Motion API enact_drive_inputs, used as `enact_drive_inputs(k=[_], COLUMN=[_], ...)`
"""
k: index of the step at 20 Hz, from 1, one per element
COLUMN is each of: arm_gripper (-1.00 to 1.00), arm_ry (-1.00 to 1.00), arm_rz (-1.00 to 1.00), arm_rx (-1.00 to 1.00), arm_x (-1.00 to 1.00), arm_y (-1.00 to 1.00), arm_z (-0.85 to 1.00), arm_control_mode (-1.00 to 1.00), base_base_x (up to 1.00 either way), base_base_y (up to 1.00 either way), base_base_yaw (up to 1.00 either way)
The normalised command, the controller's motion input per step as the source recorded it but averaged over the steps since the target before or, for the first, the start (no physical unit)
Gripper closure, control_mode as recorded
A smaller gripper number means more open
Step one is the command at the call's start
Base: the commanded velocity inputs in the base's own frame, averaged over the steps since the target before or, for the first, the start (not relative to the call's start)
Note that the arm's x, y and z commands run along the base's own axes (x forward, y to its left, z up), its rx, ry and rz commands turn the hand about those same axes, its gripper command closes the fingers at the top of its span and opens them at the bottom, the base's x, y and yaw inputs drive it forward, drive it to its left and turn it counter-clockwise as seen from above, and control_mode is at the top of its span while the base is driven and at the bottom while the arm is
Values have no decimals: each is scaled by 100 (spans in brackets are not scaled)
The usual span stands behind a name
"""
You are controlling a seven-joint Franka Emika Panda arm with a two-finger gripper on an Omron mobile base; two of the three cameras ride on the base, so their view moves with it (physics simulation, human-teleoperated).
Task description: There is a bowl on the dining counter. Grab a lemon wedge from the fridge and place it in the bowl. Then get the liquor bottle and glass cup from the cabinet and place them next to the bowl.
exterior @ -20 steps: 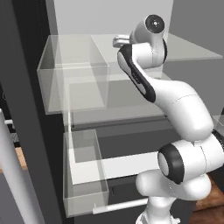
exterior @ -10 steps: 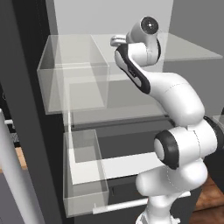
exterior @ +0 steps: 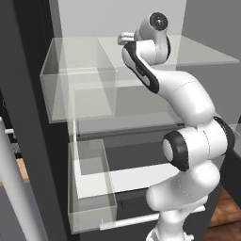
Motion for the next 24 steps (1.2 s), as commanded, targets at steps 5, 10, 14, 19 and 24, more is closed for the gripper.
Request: enact_drive_inputs(k=[5,10,14,19,24], arm_gripper=[-100,-100,-100,-100,-100], arm_ry=[0,0,0,0,0], arm_rz=[0,0,0,0,0], arm_rx=[0,0,0,0,0], arm_x=[-28,-39,-19,0,-2], arm_y=[0,0,0,0,0], arm_z=[0,-5,-14,-18,-18], arm_control_mode=[-100,-100,-100,-100,-100], base_base_x=[0,0,0,0,0], base_base_y=[0,0,0,0,0], base_base_yaw=[0,0,0,0,0])
